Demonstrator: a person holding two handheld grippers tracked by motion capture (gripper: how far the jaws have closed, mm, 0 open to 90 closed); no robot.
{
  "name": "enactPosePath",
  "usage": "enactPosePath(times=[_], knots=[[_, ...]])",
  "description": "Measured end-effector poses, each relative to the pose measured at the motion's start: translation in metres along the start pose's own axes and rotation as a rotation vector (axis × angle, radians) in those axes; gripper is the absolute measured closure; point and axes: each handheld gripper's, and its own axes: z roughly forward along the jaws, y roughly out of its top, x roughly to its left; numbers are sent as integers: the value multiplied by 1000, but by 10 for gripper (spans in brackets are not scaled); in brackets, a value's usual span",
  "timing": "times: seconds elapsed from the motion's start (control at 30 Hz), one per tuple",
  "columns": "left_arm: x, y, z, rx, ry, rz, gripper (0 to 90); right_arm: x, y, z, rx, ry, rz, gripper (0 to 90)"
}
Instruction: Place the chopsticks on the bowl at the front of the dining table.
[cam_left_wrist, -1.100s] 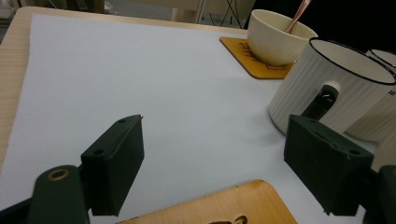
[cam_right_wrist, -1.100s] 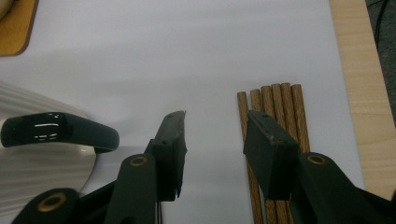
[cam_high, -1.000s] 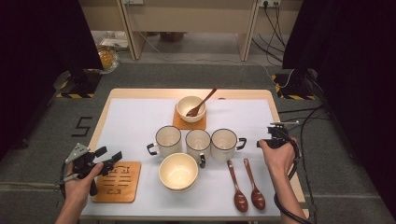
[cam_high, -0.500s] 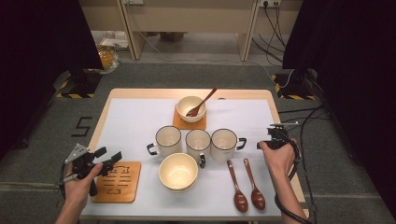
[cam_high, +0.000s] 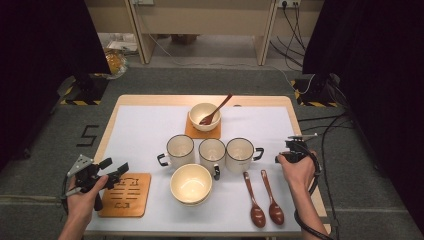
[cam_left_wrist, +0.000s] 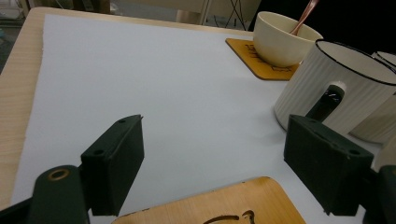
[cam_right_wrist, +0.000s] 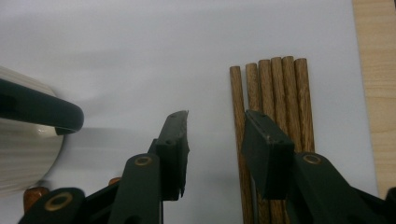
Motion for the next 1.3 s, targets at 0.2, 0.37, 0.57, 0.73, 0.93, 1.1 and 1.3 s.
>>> enactPosePath(times=[0.2, 0.37, 0.57, 0.73, 0.93, 1.1, 1.3], knots=[[0, 1, 1, 2, 2, 0, 195, -2, 0, 2, 15, -12, -15, 646], [-2, 1, 3, 5, -6, 5, 195, -3, -2, 2, 17, -18, -18, 663], [-2, 0, 2, 5, -8, 12, 195, -5, -5, 4, 26, -24, -25, 683], [-1, 0, 0, 0, -7, 9, 195, -5, -6, 5, 31, -24, -17, 704], [-2, 1, -1, -3, -8, 12, 194, -4, -8, 6, 40, -16, -14, 724], [-2, 2, -1, -2, -9, 15, 195, -3, -11, 8, 50, -17, -23, 751], [-2, 2, -1, -5, -10, 14, 194, -1, -12, 8, 49, -30, -33, 784]])
